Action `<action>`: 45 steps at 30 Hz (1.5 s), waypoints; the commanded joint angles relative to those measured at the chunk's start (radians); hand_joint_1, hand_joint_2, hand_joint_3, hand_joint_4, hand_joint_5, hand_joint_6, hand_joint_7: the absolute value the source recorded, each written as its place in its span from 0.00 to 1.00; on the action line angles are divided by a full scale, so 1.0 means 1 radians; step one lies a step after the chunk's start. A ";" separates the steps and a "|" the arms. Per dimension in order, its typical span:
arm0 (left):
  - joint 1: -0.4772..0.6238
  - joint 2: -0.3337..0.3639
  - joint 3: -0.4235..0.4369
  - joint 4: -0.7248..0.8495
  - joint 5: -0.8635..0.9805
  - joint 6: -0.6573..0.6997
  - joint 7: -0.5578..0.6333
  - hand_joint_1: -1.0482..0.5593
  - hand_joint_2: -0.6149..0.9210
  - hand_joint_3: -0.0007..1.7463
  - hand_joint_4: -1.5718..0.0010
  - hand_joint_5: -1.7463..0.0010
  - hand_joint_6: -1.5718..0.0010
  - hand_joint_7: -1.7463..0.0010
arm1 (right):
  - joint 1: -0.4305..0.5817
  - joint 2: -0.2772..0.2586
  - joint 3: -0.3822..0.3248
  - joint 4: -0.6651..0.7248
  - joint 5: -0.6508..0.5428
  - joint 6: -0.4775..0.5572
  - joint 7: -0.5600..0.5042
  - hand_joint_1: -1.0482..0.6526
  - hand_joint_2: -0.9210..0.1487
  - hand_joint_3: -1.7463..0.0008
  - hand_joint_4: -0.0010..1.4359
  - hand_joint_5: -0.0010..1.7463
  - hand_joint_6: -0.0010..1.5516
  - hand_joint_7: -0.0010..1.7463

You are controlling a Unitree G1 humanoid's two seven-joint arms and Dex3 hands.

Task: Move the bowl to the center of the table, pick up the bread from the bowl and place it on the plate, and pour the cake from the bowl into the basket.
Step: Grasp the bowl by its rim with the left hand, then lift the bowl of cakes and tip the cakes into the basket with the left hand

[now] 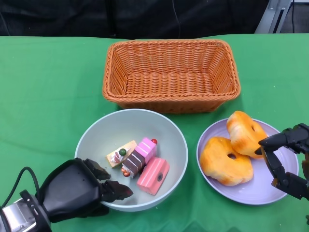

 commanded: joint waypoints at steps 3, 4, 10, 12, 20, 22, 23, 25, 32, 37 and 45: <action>-0.022 -0.012 -0.016 0.068 0.005 -0.058 0.107 0.46 1.00 0.06 0.31 0.91 0.35 0.95 | 0.001 -0.005 -0.003 0.005 0.009 -0.015 -0.006 0.52 0.29 0.60 0.57 0.67 0.53 0.53; -0.024 -0.012 -0.018 0.073 0.007 -0.061 0.113 0.46 1.00 0.06 0.31 0.90 0.35 0.95 | 0.001 -0.005 -0.003 0.005 0.009 -0.015 -0.006 0.52 0.29 0.60 0.57 0.67 0.53 0.53; -0.048 -0.027 -0.038 0.148 0.037 -0.099 0.278 0.47 1.00 0.06 0.61 0.26 0.35 0.84 | 0.004 -0.008 0.002 0.001 0.011 -0.008 -0.001 0.52 0.26 0.62 0.57 0.66 0.53 0.53; -0.056 -0.026 -0.042 0.170 0.034 -0.124 0.301 0.48 1.00 0.06 0.64 0.24 0.38 0.80 | 0.006 -0.007 0.002 0.000 0.010 -0.008 -0.002 0.52 0.25 0.64 0.57 0.66 0.53 0.53; -0.068 -0.026 -0.048 0.204 0.040 -0.149 0.341 0.48 1.00 0.04 0.64 0.31 0.41 0.76 | 0.007 -0.008 0.005 0.000 0.015 -0.010 0.003 0.53 0.23 0.67 0.57 0.66 0.52 0.53; -0.069 -0.026 -0.048 0.205 0.041 -0.150 0.342 0.48 1.00 0.04 0.63 0.31 0.41 0.76 | 0.007 -0.008 0.005 0.000 0.015 -0.010 0.003 0.53 0.22 0.67 0.57 0.66 0.52 0.53; -0.069 -0.026 -0.048 0.206 0.041 -0.151 0.343 0.48 1.00 0.04 0.63 0.31 0.41 0.76 | 0.007 -0.008 0.005 0.000 0.015 -0.010 0.003 0.53 0.22 0.67 0.57 0.66 0.52 0.53; -0.069 -0.026 -0.048 0.206 0.041 -0.151 0.343 0.48 1.00 0.04 0.63 0.32 0.41 0.75 | 0.007 -0.008 0.005 0.000 0.015 -0.010 0.004 0.53 0.22 0.68 0.57 0.66 0.52 0.54; -0.079 -0.011 -0.063 0.236 0.070 -0.192 0.479 0.51 1.00 0.04 0.62 0.23 0.43 0.67 | 0.008 0.000 0.004 0.006 0.010 -0.007 -0.003 0.52 0.22 0.67 0.57 0.66 0.52 0.54; -0.105 -0.017 -0.098 0.276 0.117 -0.208 0.624 0.54 1.00 0.08 0.69 0.02 0.65 0.24 | 0.006 0.005 0.004 0.012 0.018 -0.011 -0.002 0.53 0.23 0.66 0.57 0.66 0.53 0.54; -0.130 -0.011 -0.138 0.300 0.142 -0.228 0.737 0.57 1.00 0.15 0.66 0.00 0.75 0.00 | 0.006 0.000 0.007 0.011 0.025 -0.002 0.008 0.54 0.24 0.64 0.56 0.66 0.52 0.54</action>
